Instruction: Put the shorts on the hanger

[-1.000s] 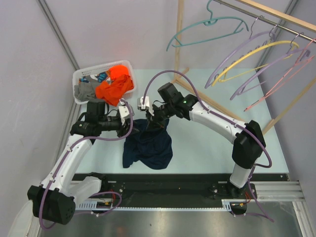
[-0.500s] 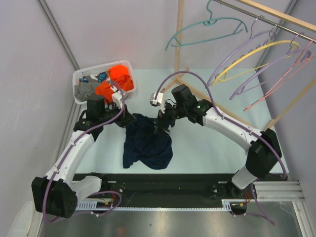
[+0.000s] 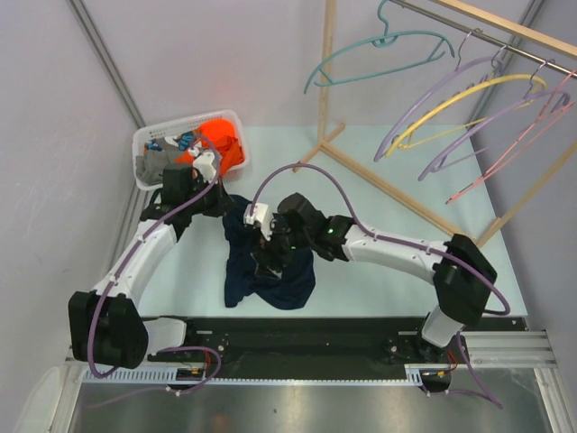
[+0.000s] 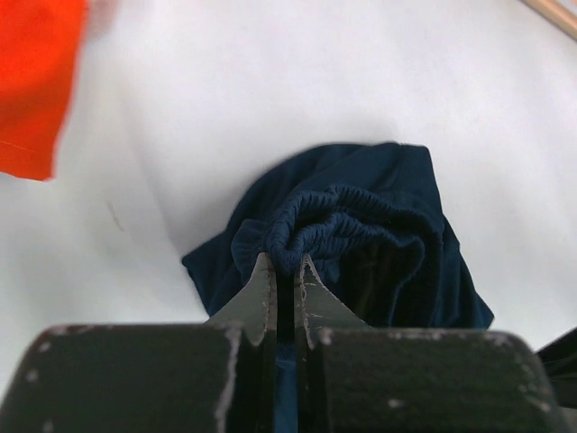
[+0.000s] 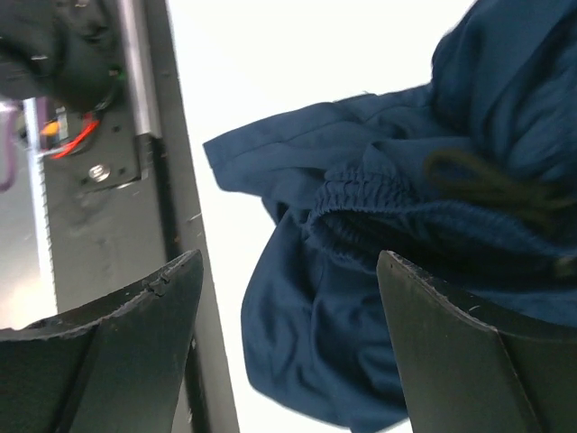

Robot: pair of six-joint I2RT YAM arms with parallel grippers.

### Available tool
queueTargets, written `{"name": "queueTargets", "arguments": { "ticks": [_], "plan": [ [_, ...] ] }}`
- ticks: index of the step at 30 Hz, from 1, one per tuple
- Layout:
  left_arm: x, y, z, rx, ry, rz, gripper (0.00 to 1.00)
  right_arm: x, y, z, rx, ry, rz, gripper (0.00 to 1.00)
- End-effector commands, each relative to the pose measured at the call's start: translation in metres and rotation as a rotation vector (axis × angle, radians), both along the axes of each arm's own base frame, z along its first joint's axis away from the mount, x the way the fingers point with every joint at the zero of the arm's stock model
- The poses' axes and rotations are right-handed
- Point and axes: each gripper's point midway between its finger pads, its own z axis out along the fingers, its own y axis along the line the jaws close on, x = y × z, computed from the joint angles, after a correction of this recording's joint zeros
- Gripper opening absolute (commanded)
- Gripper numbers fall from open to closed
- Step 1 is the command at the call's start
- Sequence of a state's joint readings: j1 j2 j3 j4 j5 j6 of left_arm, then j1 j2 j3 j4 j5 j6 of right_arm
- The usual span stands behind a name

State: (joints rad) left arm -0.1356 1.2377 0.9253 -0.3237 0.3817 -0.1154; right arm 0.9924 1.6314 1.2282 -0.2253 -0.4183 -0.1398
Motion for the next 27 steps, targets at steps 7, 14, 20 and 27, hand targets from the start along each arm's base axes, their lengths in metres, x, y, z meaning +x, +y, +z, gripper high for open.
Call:
{"name": "queueTargets", "arguments": {
  "ticks": [7, 14, 20, 27],
  "plan": [
    [0.02, 0.008, 0.034, -0.012, -0.08, 0.041, 0.0, 0.034, 0.039, -0.05, -0.03, -0.032, -0.133, 0.82],
    [0.021, 0.019, 0.034, 0.0, -0.084, 0.058, 0.01, 0.022, 0.044, -0.067, -0.08, 0.0, -0.08, 0.62],
    [0.025, 0.038, 0.064, 0.011, -0.144, 0.063, 0.0, -0.002, -0.001, -0.036, -0.183, -0.008, 0.037, 0.1],
    [0.023, 0.056, 0.149, 0.036, -0.325, -0.021, 0.01, 0.052, -0.082, 0.096, -0.119, -0.216, -0.046, 0.0]
  ]
}}
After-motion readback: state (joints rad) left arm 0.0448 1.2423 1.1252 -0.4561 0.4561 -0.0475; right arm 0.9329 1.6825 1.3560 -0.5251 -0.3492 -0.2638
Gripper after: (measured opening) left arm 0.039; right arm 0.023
